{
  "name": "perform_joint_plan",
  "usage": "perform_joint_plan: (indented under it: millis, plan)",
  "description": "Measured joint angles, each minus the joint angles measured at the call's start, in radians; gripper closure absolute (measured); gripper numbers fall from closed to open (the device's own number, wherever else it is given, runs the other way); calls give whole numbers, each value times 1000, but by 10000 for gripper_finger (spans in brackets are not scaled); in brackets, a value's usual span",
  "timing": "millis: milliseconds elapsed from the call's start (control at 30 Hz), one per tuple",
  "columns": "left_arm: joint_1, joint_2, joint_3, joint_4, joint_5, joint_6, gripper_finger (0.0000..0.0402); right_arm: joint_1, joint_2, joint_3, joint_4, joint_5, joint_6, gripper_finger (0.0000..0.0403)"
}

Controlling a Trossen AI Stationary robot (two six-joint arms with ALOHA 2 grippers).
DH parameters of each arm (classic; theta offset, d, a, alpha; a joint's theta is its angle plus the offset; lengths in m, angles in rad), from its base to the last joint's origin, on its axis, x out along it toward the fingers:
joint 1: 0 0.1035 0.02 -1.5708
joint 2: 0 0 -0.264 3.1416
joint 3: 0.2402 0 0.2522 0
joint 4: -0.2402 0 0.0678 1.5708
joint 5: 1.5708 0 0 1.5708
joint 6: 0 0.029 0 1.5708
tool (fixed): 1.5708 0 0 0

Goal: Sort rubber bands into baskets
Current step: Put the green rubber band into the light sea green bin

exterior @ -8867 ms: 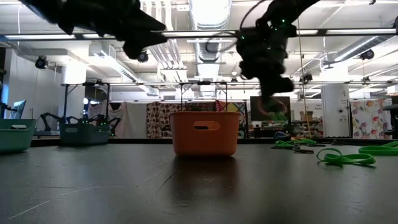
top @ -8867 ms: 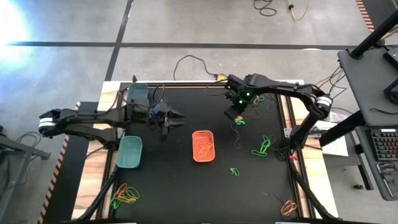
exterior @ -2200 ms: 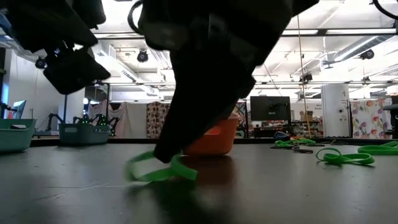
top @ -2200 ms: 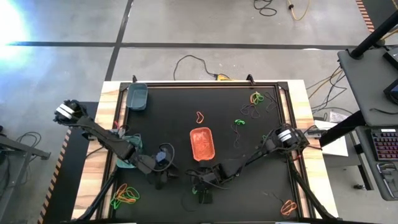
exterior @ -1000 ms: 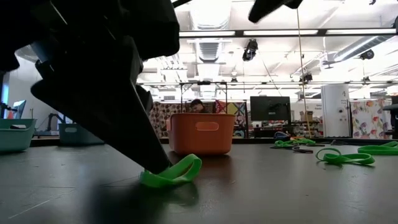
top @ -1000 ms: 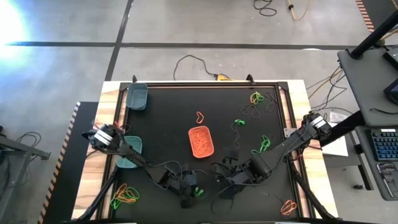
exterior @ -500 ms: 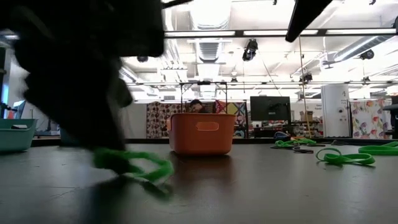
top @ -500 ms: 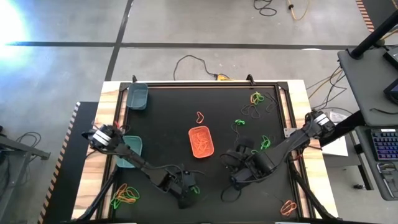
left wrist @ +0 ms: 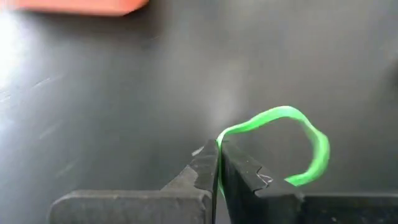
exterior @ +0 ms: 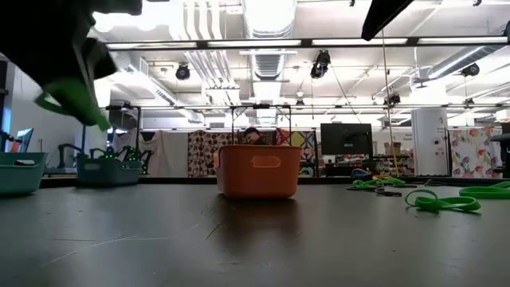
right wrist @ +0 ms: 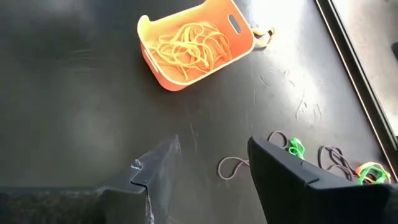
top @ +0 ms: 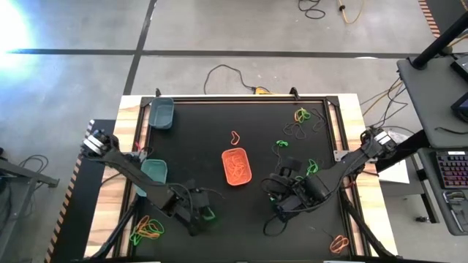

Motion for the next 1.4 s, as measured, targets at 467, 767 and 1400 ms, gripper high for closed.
perform_joint_plan:
  millis: [467,767,1400]
  plan:
    - [70,-384,-204,-678,197,-434,401,2,-17,0,101,0,-28,218]
    - [124,-392,-341,-665,258,-525,401,2,-21,0,125,-67,-15,218]
    - [247,-96,-333,-670,378,74,401,94,-22,117,153,-336,5,218]
